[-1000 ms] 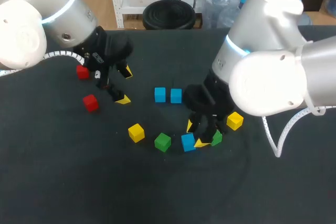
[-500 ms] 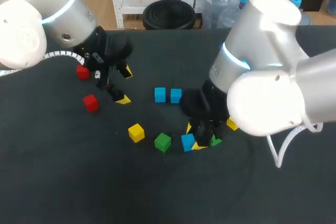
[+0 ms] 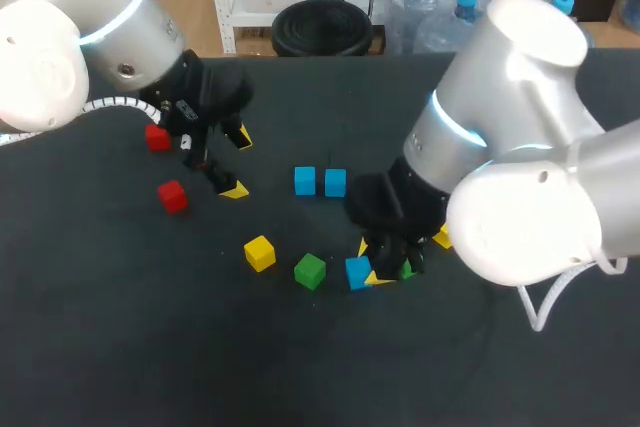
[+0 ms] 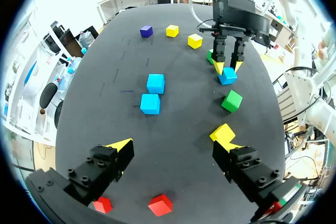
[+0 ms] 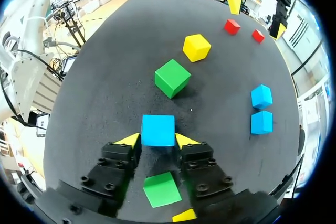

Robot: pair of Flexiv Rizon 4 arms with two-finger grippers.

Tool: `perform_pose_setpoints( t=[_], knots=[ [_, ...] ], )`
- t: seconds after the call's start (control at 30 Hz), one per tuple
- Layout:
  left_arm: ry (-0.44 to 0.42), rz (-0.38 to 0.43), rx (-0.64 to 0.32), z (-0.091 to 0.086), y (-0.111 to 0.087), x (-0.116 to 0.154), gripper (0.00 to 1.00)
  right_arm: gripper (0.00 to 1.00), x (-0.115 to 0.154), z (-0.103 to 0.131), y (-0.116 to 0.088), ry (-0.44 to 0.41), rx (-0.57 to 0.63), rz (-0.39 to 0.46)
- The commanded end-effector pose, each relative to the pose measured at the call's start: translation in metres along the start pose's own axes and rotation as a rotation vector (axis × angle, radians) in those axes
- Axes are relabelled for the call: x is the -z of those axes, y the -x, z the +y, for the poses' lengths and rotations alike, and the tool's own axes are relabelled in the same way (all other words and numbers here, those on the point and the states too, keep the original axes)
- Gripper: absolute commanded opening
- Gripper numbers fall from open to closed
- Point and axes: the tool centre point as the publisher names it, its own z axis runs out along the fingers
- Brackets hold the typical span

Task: Place the blue cubes, place green cubes on the blue cubes, place the yellow cubes on the green cubes, then place the red cubes on the yellow cubes, and place purple cube on the red cubes.

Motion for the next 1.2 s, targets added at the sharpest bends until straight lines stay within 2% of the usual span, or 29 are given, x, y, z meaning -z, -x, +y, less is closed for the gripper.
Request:
perform_pose_setpoints(
  t=[0.03,0.07,0.13,0.33,0.53,1.2],
  knots=[
    [-0.001,-0.002,-0.002,0.000,-0.001,0.000,1.00,0.21,-0.001,-0.002,0.000,0.004,0.003,-0.005],
    [-0.001,-0.002,-0.002,0.000,-0.001,0.000,1.00,0.11,-0.001,-0.003,0.000,0.004,0.003,-0.006],
    [-0.001,-0.002,-0.002,0.000,-0.001,0.000,1.00,0.00,-0.001,-0.004,0.000,0.003,0.004,-0.009],
    [-0.001,-0.002,-0.002,0.000,-0.001,0.000,1.00,0.00,0.003,-0.008,0.001,-0.010,0.005,-0.016],
    [-0.001,-0.002,-0.002,0.000,-0.001,0.000,1.00,0.00,0.021,-0.017,0.003,-0.049,-0.006,-0.015],
    [-0.001,-0.002,-0.002,0.000,-0.001,0.000,1.00,0.00,0.050,-0.070,-0.023,-0.136,-0.108,-0.025]
  ],
)
